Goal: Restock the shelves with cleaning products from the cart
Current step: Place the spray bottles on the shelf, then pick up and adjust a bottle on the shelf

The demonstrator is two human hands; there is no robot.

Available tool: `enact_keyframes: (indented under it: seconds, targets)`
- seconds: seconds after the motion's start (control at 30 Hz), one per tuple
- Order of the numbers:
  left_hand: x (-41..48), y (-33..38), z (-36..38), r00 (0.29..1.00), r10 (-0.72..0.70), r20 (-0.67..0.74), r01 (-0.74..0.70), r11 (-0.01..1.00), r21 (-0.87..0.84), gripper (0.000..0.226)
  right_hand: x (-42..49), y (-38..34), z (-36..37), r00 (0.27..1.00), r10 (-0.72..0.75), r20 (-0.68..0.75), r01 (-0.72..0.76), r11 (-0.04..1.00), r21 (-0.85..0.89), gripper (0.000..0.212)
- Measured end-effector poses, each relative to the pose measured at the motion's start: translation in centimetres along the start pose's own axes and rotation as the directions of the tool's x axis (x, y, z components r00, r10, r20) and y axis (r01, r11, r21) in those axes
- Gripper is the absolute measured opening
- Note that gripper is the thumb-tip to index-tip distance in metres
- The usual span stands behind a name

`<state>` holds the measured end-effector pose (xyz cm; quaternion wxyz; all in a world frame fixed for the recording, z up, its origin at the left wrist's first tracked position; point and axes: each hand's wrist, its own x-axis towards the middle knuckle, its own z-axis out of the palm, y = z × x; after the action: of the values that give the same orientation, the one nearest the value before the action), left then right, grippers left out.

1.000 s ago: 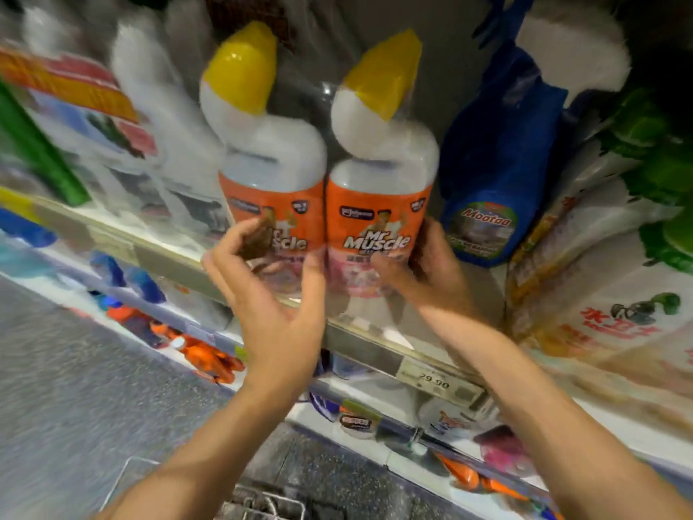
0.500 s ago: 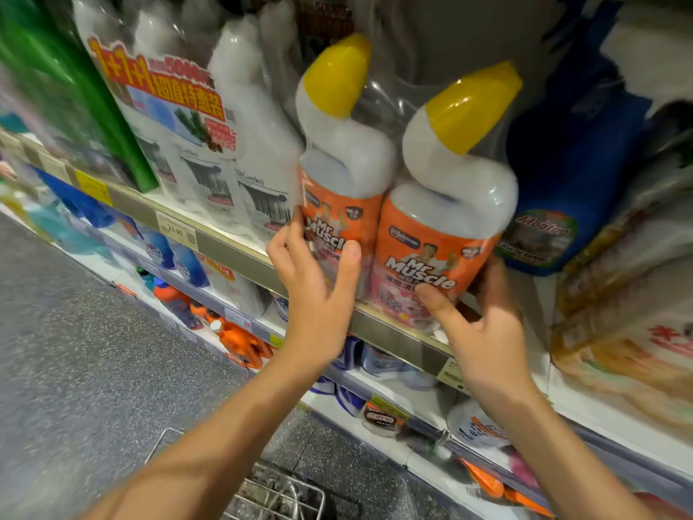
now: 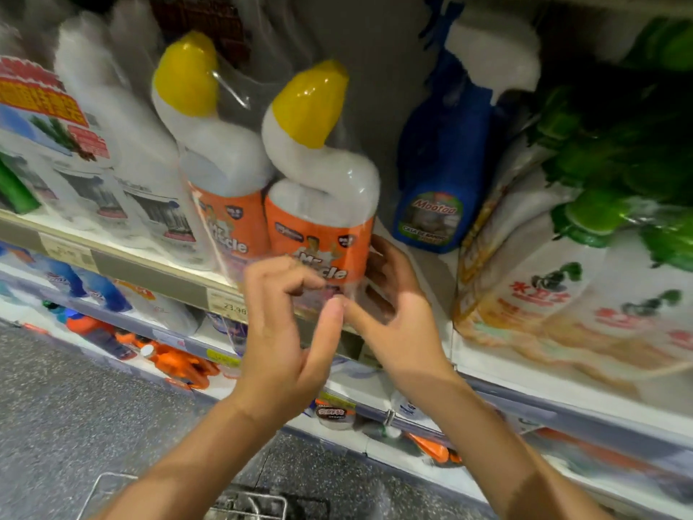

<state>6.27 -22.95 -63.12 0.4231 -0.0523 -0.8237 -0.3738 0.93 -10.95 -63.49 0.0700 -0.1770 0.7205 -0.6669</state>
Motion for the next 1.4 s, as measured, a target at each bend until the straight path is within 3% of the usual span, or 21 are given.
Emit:
enact_keyframes:
  seconds: [0.13, 0.27, 0.4, 0.53, 0.77, 0.93, 1.03, 1.17, 1.23, 1.3, 1.4]
  targets:
    - [-0.3, 1.9, 1.6, 0.981, 0.036, 0.190, -0.017, 0.994, -0.104, 0.018, -2.6, -0.9, -2.6, 0.999, 0.030, -0.032, -0.031, 0.999, -0.020, 0.040]
    - [-0.4, 5.1, 3.6, 0.922, -0.197, 0.334, 0.282, 0.931, -0.230, 0.010, -6.6, -2.7, -6.4, 0.980, 0.122, -0.155, -0.115, 0.992, 0.054, 0.010]
    - [-0.8, 10.2, 6.4, 0.819, -0.317, 0.479, 0.506, 0.792, -0.342, 0.014, -11.0, -4.7, -11.6, 0.929, 0.199, -0.313, -0.149, 0.973, 0.177, 0.021]
    - [-3.1, 16.4, 10.3, 0.763, -0.271, 0.587, 0.563, 0.725, -0.397, 0.011, -15.3, -4.8, -17.8, 0.862, 0.230, -0.451, -0.121, 0.959, 0.258, 0.028]
    - [-7.3, 25.7, 16.8, 0.702, -0.277, 0.656, 0.640, 0.650, -0.411, 0.015, -25.3, -3.7, -29.3, 0.768, 0.286, -0.573, -0.141, 0.948, 0.285, 0.012]
    - [-7.7, 30.2, 20.9, 0.741, -0.225, 0.632, 0.567, 0.715, -0.410, 0.040, -31.6, -2.7, -36.6, 0.647, 0.371, -0.666, -0.199, 0.926, 0.322, 0.022]
    - [-7.0, 30.7, 24.2, 0.780, -0.219, 0.586, 0.443, 0.855, -0.269, 0.068, -33.7, -2.1, -40.0, 0.630, 0.384, -0.675, -0.218, 0.922, 0.321, 0.024]
    - [-5.0, 30.8, 27.6, 0.870, -0.209, 0.446, 0.312, 0.935, -0.170, 0.073, -34.0, -1.6, -43.3, 0.664, 0.312, -0.680, -0.198, 0.950, 0.242, 0.017]
    - [-4.0, 30.5, 28.8, 0.894, -0.150, 0.423, 0.243, 0.954, -0.175, 0.073, -33.5, -1.9, -44.4, 0.699, 0.243, -0.673, -0.166, 0.970, 0.178, 0.031]
    - [-3.5, 30.3, 29.8, 0.880, -0.131, 0.457, 0.222, 0.963, -0.151, 0.072, -32.6, -2.2, -45.1, 0.721, 0.192, -0.665, -0.136, 0.981, 0.135, 0.037]
    - [-3.8, 29.9, 30.9, 0.829, -0.197, 0.524, 0.325, 0.931, -0.165, 0.074, -31.0, -2.2, -45.3, 0.778, 0.149, -0.610, -0.110, 0.989, 0.101, 0.036]
